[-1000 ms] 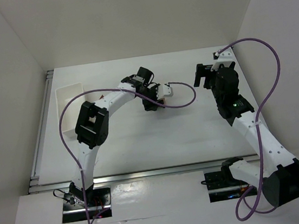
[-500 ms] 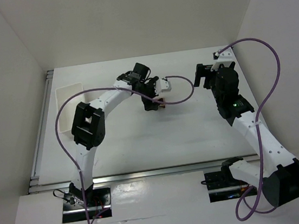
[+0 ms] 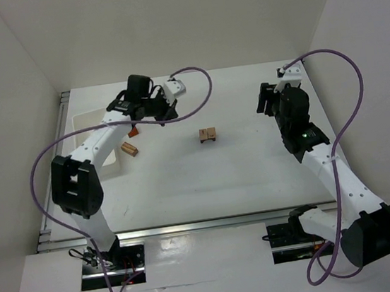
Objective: Build the wood block tower
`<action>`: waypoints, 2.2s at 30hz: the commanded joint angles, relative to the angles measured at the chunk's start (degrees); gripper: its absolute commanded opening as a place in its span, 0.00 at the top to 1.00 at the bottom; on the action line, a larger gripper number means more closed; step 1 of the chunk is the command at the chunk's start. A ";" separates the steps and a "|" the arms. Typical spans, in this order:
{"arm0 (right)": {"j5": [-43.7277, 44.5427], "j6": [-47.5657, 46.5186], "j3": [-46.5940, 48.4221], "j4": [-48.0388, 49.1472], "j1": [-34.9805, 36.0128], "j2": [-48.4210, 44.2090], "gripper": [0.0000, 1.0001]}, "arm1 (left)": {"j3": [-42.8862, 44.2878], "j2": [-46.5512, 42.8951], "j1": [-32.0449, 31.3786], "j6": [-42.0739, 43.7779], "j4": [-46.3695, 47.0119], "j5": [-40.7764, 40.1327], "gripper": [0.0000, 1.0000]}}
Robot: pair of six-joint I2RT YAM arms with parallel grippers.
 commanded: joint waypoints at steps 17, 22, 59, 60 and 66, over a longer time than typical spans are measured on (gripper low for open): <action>-22.97 7.95 -1.87 6.92 -0.38 19.02 0.72 | -16.77 -2.52 -2.16 -55.10 18.80 -24.06 1.00; -27.45 7.24 -1.25 7.62 -0.38 24.29 0.73 | -15.72 2.66 -4.10 -55.72 20.11 -21.78 1.00; -30.27 4.43 6.39 12.19 5.24 42.41 0.73 | -3.77 16.47 -9.99 -53.00 18.01 -25.21 1.00; -30.27 4.43 6.39 12.71 5.76 42.93 0.73 | -3.76 16.47 -9.99 -52.99 18.00 -25.82 1.00; -30.89 4.43 7.10 13.33 6.82 44.08 0.73 | -2.71 17.00 -9.99 -52.30 17.48 -26.35 1.00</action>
